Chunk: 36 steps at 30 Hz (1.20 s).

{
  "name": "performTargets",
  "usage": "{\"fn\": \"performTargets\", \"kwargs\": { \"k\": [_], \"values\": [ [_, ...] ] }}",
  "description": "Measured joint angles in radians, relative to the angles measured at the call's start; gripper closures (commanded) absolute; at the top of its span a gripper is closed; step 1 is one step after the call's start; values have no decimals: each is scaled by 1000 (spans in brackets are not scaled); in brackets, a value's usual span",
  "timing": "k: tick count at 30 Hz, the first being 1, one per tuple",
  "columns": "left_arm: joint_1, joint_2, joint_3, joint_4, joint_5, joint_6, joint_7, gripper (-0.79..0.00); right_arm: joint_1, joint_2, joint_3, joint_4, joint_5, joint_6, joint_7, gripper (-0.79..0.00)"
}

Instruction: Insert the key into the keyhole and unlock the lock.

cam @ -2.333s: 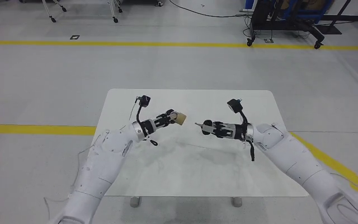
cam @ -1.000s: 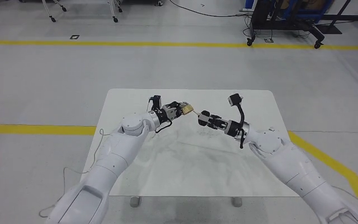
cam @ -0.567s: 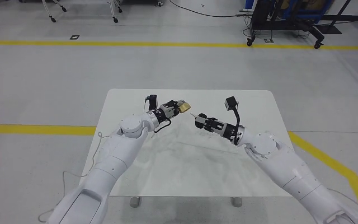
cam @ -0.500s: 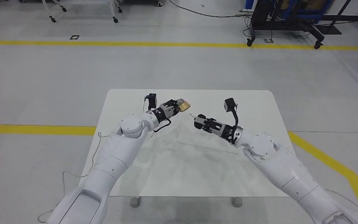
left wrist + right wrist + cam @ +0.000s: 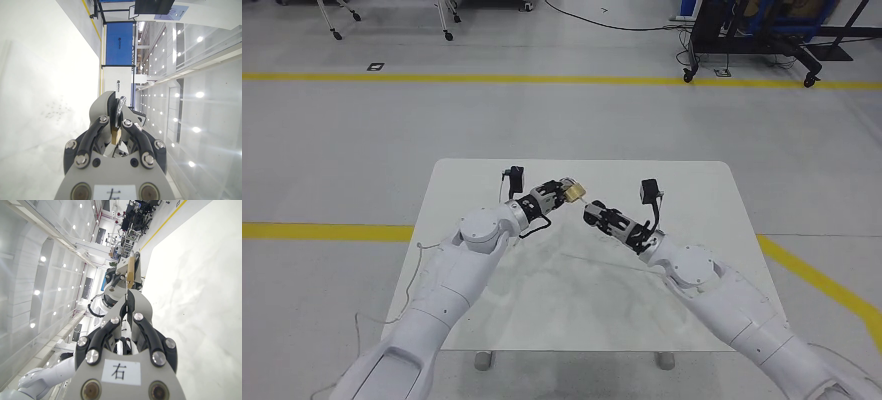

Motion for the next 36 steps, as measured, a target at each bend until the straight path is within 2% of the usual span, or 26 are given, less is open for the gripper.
{"fn": "performTargets", "kwargs": {
  "k": [36],
  "values": [
    [22,-4,-25,-34,74,1,1,0,-32,-55,74,28,-8,19,137,0]
  ]
}}
